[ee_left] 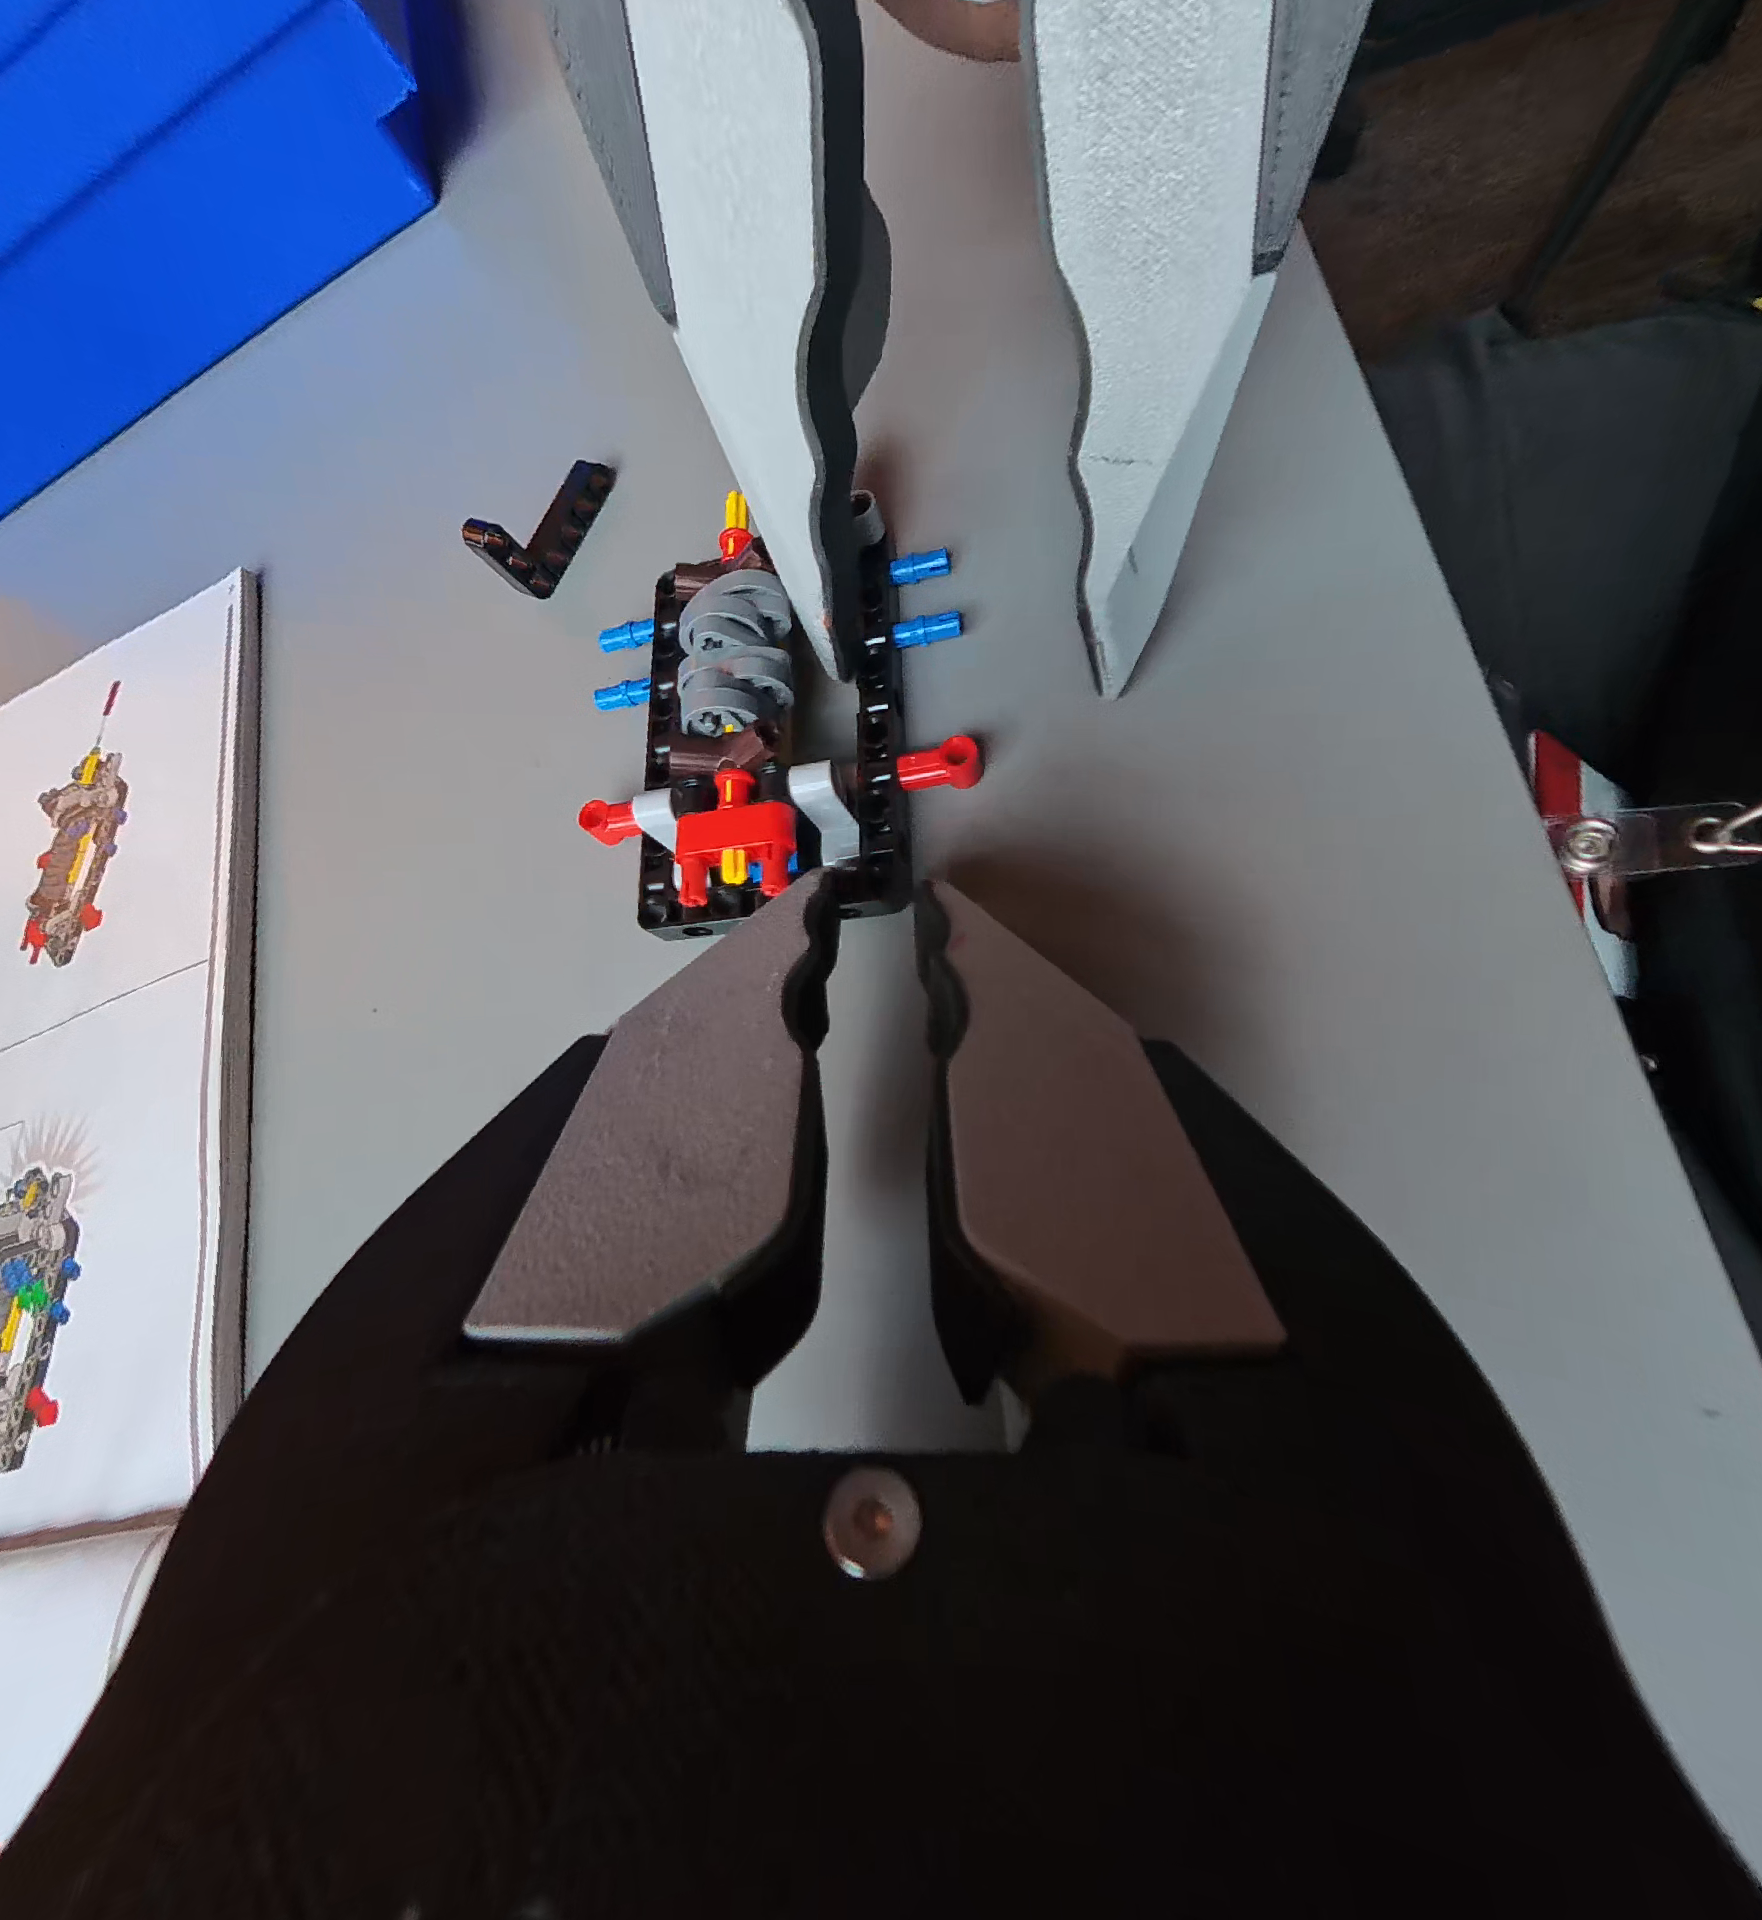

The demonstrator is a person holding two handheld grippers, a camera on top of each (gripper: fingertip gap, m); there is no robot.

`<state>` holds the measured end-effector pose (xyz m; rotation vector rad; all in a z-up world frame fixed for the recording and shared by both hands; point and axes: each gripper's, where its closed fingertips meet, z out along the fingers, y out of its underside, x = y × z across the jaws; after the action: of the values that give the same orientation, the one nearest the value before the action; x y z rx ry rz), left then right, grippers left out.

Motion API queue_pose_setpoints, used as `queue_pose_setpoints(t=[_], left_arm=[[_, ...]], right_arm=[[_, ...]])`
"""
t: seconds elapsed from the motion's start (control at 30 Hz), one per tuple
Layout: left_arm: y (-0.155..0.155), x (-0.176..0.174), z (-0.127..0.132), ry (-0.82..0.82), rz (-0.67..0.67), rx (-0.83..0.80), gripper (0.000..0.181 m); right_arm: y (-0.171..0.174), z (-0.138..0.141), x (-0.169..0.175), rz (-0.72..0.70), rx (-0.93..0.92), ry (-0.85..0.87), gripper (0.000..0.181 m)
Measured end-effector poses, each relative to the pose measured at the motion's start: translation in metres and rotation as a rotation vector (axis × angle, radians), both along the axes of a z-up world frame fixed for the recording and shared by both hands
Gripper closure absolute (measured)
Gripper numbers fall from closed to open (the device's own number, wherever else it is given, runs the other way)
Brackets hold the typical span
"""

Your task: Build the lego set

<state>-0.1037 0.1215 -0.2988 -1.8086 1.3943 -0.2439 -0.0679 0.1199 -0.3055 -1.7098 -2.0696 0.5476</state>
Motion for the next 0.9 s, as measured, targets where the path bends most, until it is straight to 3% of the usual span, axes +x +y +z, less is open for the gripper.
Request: queue_pose_setpoints(t=[0.33,0.43,0.63,0.8,0.9], left_arm=[[0.003,0.000,0.000,0.012,0.005,-0.016,0.174],[0.002,0.002,0.002,0.031,0.004,-0.002,0.174],[0.001,0.002,0.000,0.044,0.008,0.012,0.169],[-0.005,0.011,0.019,0.018,-0.003,0.078,0.168],[-0.006,0.027,0.029,0.052,-0.015,0.113,0.166]], right_arm=[[0.008,0.012,0.003,0.028,0.081,-0.036,0.139],[0.005,0.008,0.007,0.014,0.012,-0.047,0.139],[0.011,0.019,0.011,-0.040,-0.002,0.058,0.147],[0.043,0.027,0.035,-0.155,-0.041,0.144,0.147],[0.052,0.021,0.047,-0.154,-0.098,0.145,0.145]])
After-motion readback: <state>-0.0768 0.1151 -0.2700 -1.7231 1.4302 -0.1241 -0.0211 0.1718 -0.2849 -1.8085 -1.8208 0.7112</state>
